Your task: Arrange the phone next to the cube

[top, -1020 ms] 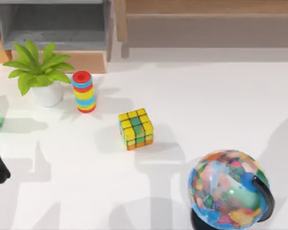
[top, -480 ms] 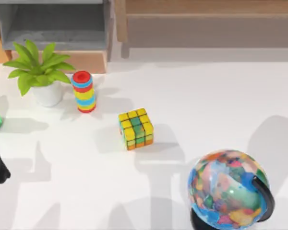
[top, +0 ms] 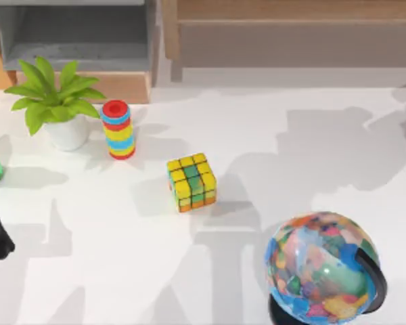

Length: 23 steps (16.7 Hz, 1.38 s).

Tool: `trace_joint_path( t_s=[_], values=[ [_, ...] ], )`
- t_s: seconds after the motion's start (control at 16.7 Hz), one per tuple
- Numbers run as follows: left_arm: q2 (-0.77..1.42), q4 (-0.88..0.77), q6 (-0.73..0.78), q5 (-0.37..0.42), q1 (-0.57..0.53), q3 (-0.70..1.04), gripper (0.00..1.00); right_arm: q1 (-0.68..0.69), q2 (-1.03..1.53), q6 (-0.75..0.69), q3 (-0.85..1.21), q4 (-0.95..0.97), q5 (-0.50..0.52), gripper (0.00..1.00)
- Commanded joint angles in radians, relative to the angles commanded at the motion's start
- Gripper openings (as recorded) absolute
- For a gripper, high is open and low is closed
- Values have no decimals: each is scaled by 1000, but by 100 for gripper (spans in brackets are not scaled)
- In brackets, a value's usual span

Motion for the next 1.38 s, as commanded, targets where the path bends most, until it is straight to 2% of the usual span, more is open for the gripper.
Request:
trace_joint_path(
  t_s=[0.54,0.84,1.14,1.38],
  values=[
    [0,0,0,0,0,0,100,389,11,633,5,-71,5,0],
    [0,0,0,0,0,0,100,559,36,941,17,-118,2,0],
    [0,0,0,0,0,0,100,658,60,1134,34,-143,1,0],
    [0,0,0,0,0,0,100,675,67,1170,37,-147,1,0]
  ],
)
